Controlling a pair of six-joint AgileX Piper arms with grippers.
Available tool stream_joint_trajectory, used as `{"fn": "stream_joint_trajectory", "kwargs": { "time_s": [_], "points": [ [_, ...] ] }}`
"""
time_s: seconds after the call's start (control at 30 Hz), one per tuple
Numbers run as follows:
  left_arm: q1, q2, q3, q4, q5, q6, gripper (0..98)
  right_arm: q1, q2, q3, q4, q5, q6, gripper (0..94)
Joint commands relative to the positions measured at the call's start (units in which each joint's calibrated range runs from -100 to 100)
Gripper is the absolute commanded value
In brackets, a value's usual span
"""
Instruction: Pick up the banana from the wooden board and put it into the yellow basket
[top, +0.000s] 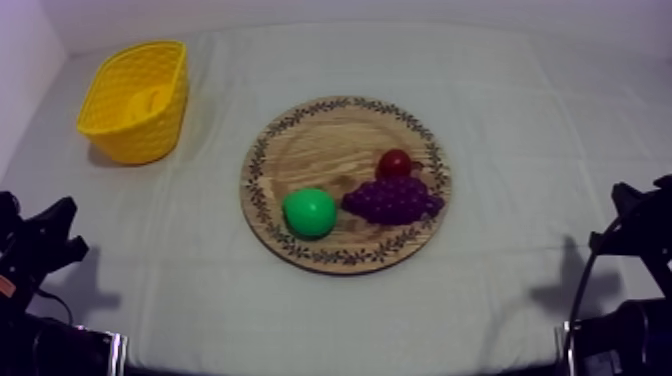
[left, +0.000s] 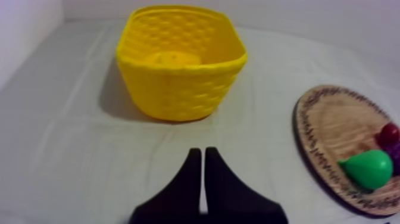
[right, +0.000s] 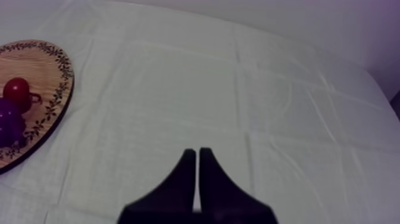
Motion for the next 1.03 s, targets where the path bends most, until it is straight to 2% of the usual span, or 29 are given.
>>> {"fn": "stream_joint_trajectory", "kwargs": {
  "time_s": [0.0, 0.13, 0.4, 1.0],
  "points": [
    [1.86, -0.08, 0.70, -0.07, -3.27, 4.79, 0.2, 0.01, -0.02, -0.03, 0.03, -0.06, 0.00, 0.3],
    [2.77, -0.10, 1.23, -0.15, -5.05, 6.95, 0.2, -0.04, -0.02, -0.03, 0.25, 0.14, -0.15, 0.3],
    [3.01, -0.12, 1.39, -0.25, -5.63, 5.75, 0.2, 0.00, -0.02, -0.03, 0.46, 0.26, -0.13, 0.3],
    [3.02, -0.12, 1.40, -0.25, -5.67, 5.57, 0.2, 0.01, -0.02, -0.03, 0.47, 0.27, -0.17, 0.3]
  ]
}}
